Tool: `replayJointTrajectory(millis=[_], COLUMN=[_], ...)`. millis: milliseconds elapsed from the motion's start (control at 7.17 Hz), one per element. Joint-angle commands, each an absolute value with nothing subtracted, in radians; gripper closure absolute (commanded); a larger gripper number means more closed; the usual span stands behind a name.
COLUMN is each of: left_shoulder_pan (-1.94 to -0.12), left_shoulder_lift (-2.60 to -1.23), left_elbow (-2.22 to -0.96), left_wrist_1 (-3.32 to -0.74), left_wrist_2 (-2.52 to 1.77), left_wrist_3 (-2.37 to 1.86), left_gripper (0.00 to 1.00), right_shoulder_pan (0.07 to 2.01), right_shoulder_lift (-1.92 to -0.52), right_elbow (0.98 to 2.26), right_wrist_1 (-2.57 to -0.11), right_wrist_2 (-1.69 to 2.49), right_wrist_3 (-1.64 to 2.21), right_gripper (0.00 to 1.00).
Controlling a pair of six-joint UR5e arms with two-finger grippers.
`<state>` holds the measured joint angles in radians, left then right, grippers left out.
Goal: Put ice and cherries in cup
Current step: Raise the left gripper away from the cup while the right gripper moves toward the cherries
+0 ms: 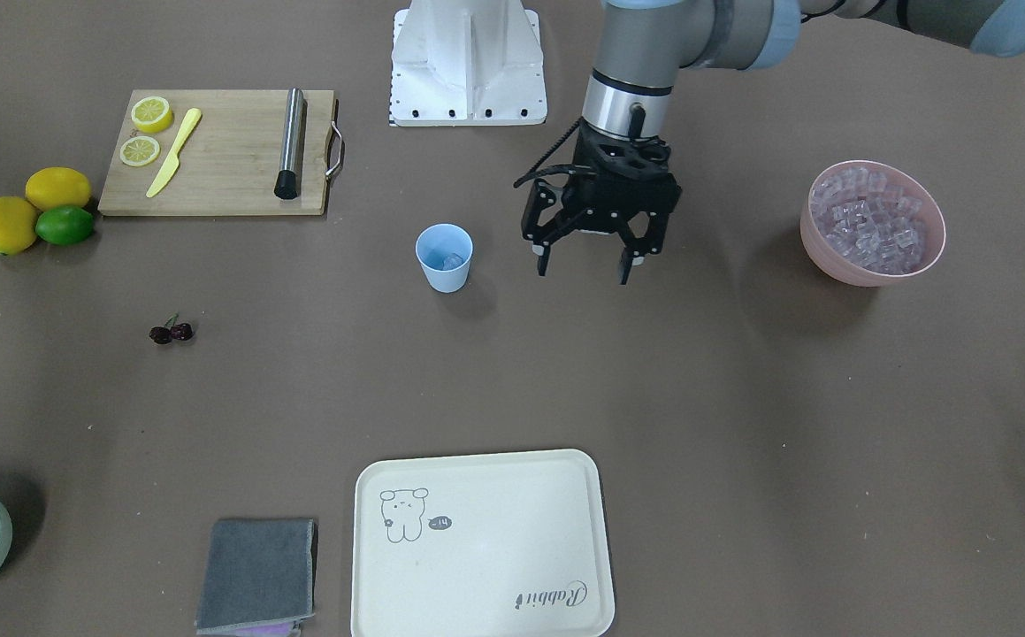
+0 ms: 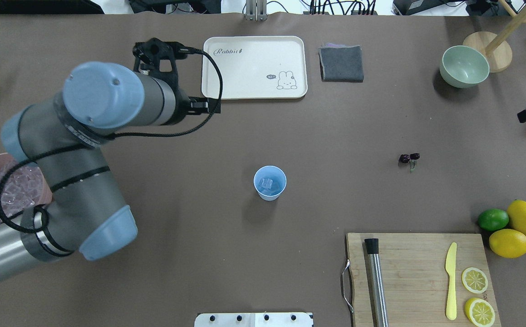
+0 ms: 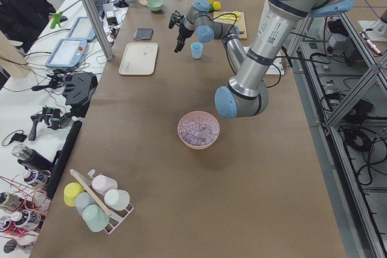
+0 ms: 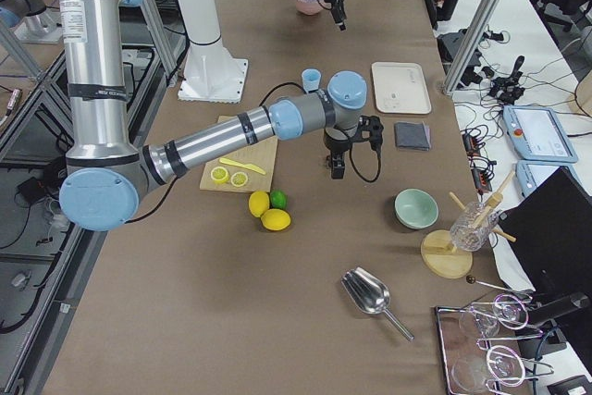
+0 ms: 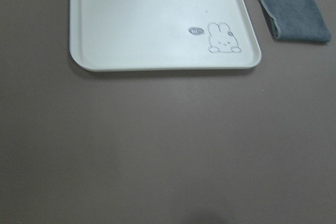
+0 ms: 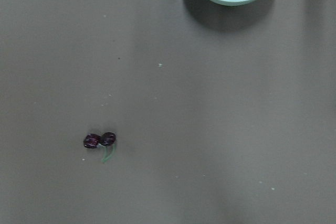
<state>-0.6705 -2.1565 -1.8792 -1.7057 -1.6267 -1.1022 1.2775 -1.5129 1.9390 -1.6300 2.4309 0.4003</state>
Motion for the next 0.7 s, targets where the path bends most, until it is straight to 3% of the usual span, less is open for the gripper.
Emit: replayJointTrajectory(millis=[0,558], left_shoulder_pan=[-0.849,-0.954], left_shoulder_lift=[-2.113,-2.033], left_elbow=[-1.902,-1.876], left_wrist_1=[-1.707,-1.674], left_wrist_2=[-1.719,-1.834], left_wrist_3=[-0.976,-0.904], left_gripper=[0.02,0.02], right_shoulder_pan=[1.127,0.942], right_shoulder_lift=[-1.393,-1.315], right_elbow=[1.921,1.855], right_wrist_1=[-1.617,-1.548], right_wrist_2=[2.36,2.186], right_wrist_3=[0.553,0.581], right_gripper=[0.0,0.0])
